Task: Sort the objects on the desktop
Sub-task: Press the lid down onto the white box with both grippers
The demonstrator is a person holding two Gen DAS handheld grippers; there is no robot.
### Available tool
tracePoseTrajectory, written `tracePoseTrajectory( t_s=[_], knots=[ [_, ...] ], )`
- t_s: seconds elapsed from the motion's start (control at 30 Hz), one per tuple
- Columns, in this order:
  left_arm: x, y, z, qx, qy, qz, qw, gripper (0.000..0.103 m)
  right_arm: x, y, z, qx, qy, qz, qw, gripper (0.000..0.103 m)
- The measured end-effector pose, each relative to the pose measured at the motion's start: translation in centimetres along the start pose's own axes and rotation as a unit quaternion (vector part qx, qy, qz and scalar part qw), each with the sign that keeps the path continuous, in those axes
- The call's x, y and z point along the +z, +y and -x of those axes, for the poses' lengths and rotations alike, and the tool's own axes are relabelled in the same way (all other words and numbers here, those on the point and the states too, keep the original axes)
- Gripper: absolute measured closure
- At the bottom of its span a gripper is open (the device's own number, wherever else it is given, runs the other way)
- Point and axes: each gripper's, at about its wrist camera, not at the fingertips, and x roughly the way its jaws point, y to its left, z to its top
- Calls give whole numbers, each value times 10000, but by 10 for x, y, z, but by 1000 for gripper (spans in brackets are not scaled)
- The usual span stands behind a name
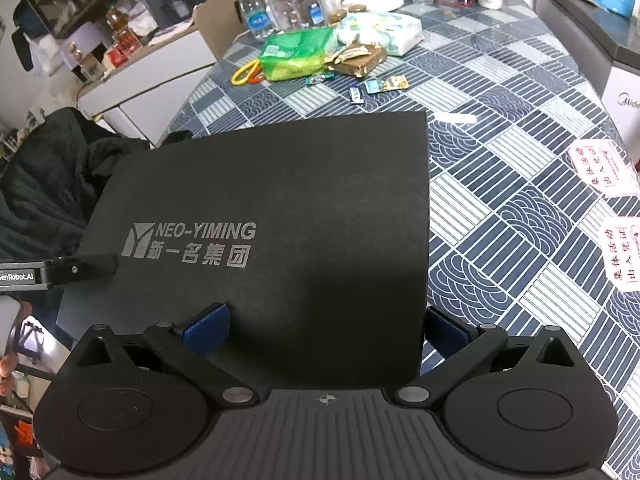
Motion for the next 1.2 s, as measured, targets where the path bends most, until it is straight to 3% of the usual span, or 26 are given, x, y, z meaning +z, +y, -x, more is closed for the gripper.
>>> tracePoseTrajectory(
  t_s=[0.8, 1.2],
  knots=[
    [-4, 1, -22, 167, 196, -17, 9997, 0, -5, -5, -23, -80, 193, -29, 9998, 0],
    [-11, 4, -23, 148, 23, 119, 9998, 0, -10, -5, -23, -141, 18, -111, 9998, 0]
  ],
)
